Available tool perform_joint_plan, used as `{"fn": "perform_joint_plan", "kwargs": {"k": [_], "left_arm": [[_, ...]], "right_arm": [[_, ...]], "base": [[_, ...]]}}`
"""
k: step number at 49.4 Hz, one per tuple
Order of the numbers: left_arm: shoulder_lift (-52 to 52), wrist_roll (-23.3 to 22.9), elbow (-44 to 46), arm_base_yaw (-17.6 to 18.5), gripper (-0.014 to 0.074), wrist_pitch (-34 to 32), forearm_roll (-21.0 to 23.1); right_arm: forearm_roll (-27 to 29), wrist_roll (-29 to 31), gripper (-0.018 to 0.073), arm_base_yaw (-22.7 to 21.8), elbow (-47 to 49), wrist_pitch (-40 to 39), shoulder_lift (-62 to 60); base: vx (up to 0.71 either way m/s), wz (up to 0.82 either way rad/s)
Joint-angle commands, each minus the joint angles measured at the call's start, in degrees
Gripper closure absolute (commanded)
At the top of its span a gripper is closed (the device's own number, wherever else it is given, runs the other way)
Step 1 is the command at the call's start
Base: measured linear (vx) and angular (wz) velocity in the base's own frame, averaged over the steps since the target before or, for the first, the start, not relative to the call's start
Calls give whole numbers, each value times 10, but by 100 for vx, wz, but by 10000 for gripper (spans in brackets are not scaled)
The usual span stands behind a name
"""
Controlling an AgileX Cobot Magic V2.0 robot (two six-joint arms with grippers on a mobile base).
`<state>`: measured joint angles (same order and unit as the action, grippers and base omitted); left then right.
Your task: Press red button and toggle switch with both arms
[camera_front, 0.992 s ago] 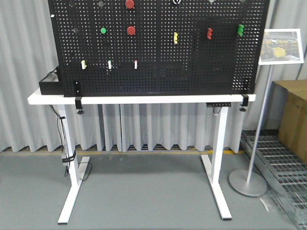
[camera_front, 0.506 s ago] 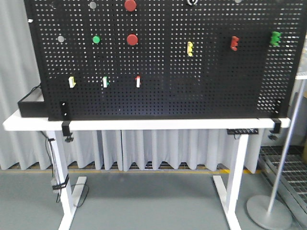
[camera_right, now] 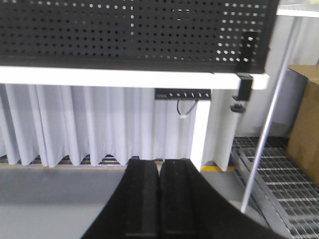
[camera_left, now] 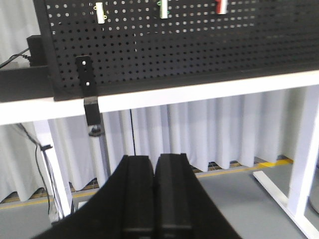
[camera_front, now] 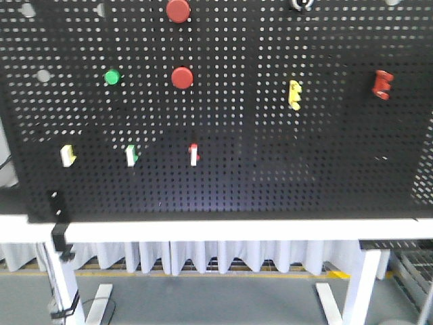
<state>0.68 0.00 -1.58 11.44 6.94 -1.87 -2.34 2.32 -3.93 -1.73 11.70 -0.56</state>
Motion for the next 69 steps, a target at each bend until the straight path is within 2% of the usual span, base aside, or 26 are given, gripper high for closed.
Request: {"fn": "perform_joint_plan", "kwargs": {"k": [1, 32, 69], "left_arm": [[9, -7, -20, -1, 594, -46, 1], [9, -7, -20, -1, 594, -46, 1], [9, -7, -20, -1, 594, -46, 1]], "right_arm": [[-4, 1, 562, -3, -7, -47, -10], [-4, 1, 562, -3, -7, -47, -10], [-5, 4, 562, -3, -7, -47, -10]], "base": [[46, 1], [38, 4], [5, -2]]}}
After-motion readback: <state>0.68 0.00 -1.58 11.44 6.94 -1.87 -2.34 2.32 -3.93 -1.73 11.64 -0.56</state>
